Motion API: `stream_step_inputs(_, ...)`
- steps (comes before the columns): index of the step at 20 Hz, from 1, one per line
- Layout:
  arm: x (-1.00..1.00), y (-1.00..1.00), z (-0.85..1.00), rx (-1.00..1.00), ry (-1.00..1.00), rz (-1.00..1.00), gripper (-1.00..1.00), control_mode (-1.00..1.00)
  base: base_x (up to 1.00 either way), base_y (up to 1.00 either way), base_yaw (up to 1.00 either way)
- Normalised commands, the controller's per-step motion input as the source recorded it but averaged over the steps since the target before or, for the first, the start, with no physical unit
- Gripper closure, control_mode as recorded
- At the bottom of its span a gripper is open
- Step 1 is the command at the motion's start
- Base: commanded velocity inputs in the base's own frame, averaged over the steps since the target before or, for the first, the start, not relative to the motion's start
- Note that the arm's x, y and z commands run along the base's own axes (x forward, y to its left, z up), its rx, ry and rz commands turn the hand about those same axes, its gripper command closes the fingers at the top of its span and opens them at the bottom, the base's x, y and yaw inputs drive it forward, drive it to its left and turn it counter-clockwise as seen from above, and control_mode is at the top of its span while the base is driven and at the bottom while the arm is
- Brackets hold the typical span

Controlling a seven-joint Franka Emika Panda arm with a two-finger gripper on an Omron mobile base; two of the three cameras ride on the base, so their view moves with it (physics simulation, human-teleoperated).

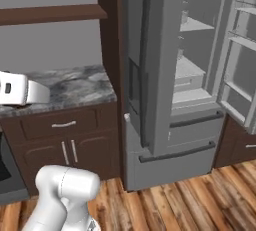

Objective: Place the beer and liquor on the top shelf of the fridge to keep them out of children's reach, and place the mushroom on lower shelves for easy access.

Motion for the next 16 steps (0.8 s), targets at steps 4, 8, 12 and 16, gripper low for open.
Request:
stream_step_inputs(4, 0.00, 0.00, 0.00, 0.00, 0.00, 0.00, 1.00, 1.00, 0.01, -0.92, 0.05)
stream_step_inputs(8, 0.00, 0.00, 0.00, 0.00, 0.00, 0.00, 1.00, 1.00, 0.21, -1.00, 0.07)
stream_step_inputs(12, 0.00, 0.00, 0.00, 0.00, 0.00, 0.00, 1.00, 1.00, 0.29, -1.00, 0.11)
stream_step_inputs(16, 0.00, 0.00, 0.00, 0.00, 0.00, 0.00, 1.00, 1.00, 0.24, -1.00, 0.12)
